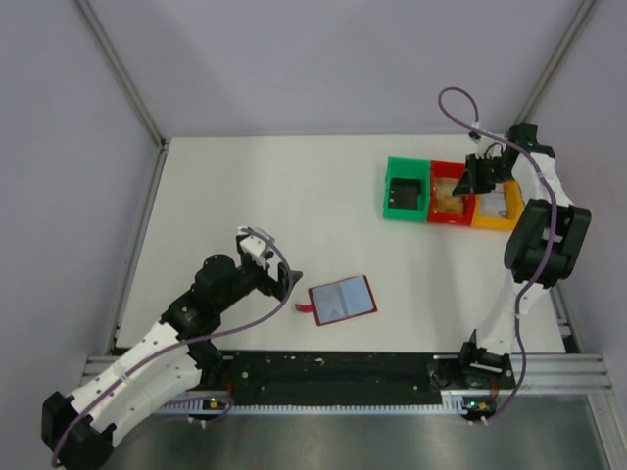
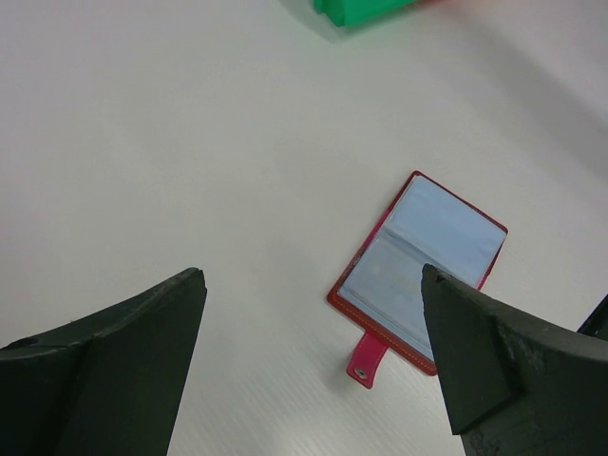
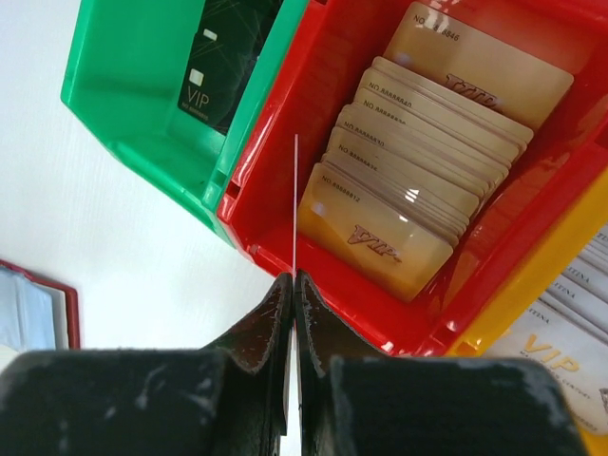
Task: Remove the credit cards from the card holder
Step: Place the credit card in the storage box.
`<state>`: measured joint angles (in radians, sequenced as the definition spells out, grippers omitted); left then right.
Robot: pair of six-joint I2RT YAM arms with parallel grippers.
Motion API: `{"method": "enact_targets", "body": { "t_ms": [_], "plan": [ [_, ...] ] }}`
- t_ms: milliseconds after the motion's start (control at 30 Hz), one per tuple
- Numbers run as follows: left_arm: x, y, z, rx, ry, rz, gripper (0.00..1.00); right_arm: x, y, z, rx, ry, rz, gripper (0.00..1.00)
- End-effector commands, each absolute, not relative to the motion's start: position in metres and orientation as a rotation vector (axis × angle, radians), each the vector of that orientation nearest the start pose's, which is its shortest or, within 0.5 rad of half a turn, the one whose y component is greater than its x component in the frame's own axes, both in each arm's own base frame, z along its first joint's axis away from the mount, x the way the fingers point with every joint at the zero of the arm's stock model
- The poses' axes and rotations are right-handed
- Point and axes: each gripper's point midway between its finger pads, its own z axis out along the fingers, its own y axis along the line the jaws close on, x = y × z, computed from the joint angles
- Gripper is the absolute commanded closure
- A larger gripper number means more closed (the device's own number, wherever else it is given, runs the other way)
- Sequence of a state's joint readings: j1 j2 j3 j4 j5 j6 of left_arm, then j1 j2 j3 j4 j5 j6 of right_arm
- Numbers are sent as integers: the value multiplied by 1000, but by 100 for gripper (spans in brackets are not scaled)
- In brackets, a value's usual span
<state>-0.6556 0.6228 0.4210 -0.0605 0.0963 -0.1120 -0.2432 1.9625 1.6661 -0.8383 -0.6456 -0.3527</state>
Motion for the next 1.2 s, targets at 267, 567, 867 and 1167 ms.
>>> {"method": "enact_targets", "body": {
  "t_ms": [267, 567, 867, 1167],
  "plan": [
    [223, -196, 204, 554, 1702, -625, 2, 448, -11, 113, -367, 2485, 687, 100],
    [221, -195, 204, 540, 1700, -636, 2, 466, -29, 149, -331, 2462, 450, 54],
    [218, -190, 206, 451, 1705, -671, 2, 454, -10, 236, -344, 2311, 189, 34],
    [214, -173, 181, 170, 1796, -732, 2, 347, 133, 232, -484, 2190, 281, 20]
  ]
}}
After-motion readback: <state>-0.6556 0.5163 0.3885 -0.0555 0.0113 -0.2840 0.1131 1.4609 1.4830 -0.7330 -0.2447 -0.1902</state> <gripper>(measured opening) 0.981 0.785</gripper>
